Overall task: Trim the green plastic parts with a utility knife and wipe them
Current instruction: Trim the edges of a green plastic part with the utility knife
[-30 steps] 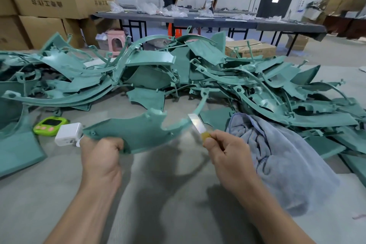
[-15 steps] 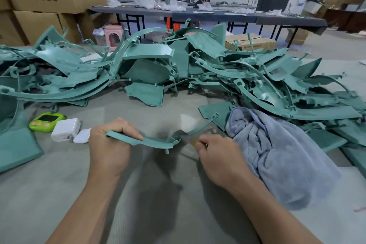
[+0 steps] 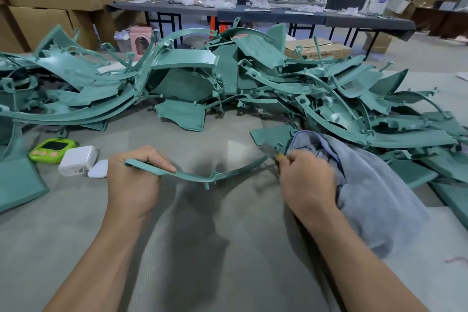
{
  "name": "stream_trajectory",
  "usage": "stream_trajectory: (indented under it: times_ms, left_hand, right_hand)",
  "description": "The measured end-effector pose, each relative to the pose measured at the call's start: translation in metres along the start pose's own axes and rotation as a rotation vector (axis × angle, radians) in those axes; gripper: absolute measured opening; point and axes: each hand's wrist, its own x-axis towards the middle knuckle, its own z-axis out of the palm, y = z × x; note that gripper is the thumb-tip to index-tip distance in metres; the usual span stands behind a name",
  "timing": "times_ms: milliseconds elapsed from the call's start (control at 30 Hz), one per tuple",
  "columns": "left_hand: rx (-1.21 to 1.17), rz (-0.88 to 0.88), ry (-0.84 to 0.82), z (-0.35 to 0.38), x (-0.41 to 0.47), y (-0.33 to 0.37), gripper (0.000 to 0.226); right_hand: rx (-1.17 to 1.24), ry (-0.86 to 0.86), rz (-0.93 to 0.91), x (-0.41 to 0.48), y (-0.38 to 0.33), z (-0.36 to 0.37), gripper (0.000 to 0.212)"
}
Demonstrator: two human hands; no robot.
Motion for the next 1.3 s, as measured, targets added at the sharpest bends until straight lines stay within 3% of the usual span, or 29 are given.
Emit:
stream_trajectory:
  times_ms: [100,167,233,367,500,567,667,733,800,900,1033,1100,1200,1300]
  left_hand:
    - [0.031,0.018,-0.017,0.002,0.001,-0.002,0.042]
    - [0.015,-0.006,0.003,0.001,0.001,-0.005,0.044]
    - [0.004,-0.009,0.01,0.001,0.001,-0.006,0.045]
    - [-0.036,0.002,-0.003,0.004,0.0,-0.002,0.048]
    - [-0.032,0.038,-0.022,0.004,0.002,-0.005,0.065]
    - [-0.005,0.081,-0.04,0.004,0.002,-0.007,0.066]
    - [0.001,0.13,-0.077,0.003,0.001,-0.005,0.046]
    - [0.003,0.146,-0.085,0.002,0.001,-0.004,0.045]
    - [0.005,0.16,-0.091,0.001,0.001,-0.002,0.05]
    - [-0.02,0.122,-0.094,0.004,0.001,-0.004,0.059]
    - [-0.008,0.068,-0.079,0.003,0.0,-0.009,0.069]
    - [-0.017,0.078,-0.097,0.001,0.0,-0.006,0.055]
    - [-0.005,0.091,-0.114,0.001,0.001,-0.002,0.047]
    - [-0.005,0.081,-0.128,0.0,0.001,-0.002,0.044]
  right_hand:
    - [0.2,-0.005,-0.237,-0.021,-0.015,0.005,0.037]
    - [0.168,-0.073,-0.378,-0.037,-0.028,0.013,0.038]
    - [0.083,-0.074,-0.326,-0.028,-0.025,0.018,0.039]
    - [-0.032,-0.01,-0.018,0.0,0.0,0.002,0.035]
    - [0.188,0.014,-0.256,-0.019,-0.01,0.008,0.039]
    - [0.169,-0.035,-0.368,-0.031,-0.019,0.016,0.04]
    - [0.073,-0.042,-0.234,-0.019,-0.011,0.014,0.04]
    - [-0.001,-0.002,-0.041,-0.006,0.001,0.004,0.037]
    - [0.074,0.081,0.028,-0.001,0.007,-0.001,0.038]
    - [0.437,0.03,-0.17,-0.015,-0.003,0.004,0.032]
    - [0.74,-0.251,-0.319,-0.031,-0.014,0.009,0.022]
    - [0.687,-0.332,-0.304,-0.028,-0.012,0.011,0.025]
    - [0.377,-0.271,-0.275,-0.024,-0.009,0.013,0.032]
    - [0.614,-0.266,-0.229,-0.021,-0.004,0.014,0.026]
